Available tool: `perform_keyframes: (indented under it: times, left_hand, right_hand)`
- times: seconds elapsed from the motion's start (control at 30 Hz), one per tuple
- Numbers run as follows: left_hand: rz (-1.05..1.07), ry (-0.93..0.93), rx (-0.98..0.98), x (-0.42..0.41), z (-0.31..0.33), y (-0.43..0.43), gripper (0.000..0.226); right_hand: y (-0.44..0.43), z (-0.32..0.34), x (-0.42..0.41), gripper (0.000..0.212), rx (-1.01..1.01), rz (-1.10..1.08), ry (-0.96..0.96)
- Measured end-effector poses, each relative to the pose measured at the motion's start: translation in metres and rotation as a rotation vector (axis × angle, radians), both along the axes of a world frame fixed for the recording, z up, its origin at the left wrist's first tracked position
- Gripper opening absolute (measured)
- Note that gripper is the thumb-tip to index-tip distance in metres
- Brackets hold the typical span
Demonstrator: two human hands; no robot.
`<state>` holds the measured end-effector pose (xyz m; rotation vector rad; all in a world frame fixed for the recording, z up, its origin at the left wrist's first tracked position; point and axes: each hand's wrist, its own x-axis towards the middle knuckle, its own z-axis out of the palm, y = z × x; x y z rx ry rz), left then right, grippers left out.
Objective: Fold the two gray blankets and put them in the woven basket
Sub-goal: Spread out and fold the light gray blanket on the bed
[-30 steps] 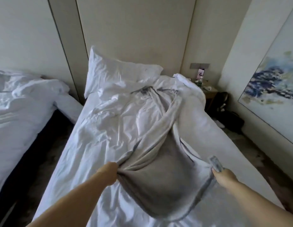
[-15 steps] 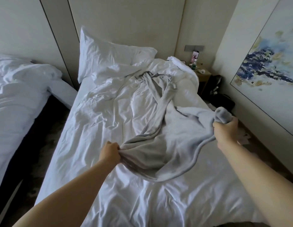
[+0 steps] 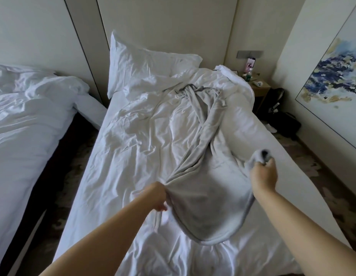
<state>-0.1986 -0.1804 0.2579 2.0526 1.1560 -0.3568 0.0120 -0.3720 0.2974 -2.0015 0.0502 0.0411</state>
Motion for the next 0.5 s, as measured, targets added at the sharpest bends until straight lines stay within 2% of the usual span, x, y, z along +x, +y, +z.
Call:
perform_keyframes:
  times: [0.07,0.13,0.2,0.27,0.33,0.4,0.43,0.47,0.5]
  left_hand:
    - [-0.143,-0.191,0.101,0.015,0.014,-0.018,0.027]
    - [-0.194,-0.469,0.121,0.025,0.024,-0.035,0.036]
    - [-0.213,-0.660,0.006,0.028,0.033,-0.050,0.050]
    - [-0.161,-0.748,-0.224,0.027,0.043,-0.062,0.055]
    - [0.057,-0.909,-0.562,0.027,0.042,-0.063,0.047]
    - [0.455,-1.006,-0.925,0.027,0.038,-0.060,0.029]
    - [0.589,-0.966,-1.034,0.028,0.032,-0.056,0.020]
    - [0.663,-0.863,-1.098,0.029,0.029,-0.053,0.023]
    - [0.685,-0.763,-1.147,0.032,0.025,-0.050,0.037]
  right_hand:
    - [0.026,0.002,-0.021,0.029,-0.022,0.184,0.122]
    - [0.049,0.000,-0.040,0.050,-0.005,0.338,0.322]
    - [0.062,-0.002,-0.052,0.059,0.077,0.462,0.577]
    - [0.069,-0.001,-0.054,0.047,0.155,0.531,0.707]
    - [0.071,-0.006,-0.045,0.025,0.276,0.497,0.700]
    - [0.067,-0.011,-0.039,0.016,0.426,0.450,0.647]
    - [0.064,-0.013,-0.039,0.017,0.454,0.464,0.603]
    - [0.062,-0.013,-0.041,0.014,0.430,0.506,0.560]
    - [0.061,-0.012,-0.045,0.017,0.395,0.555,0.516]
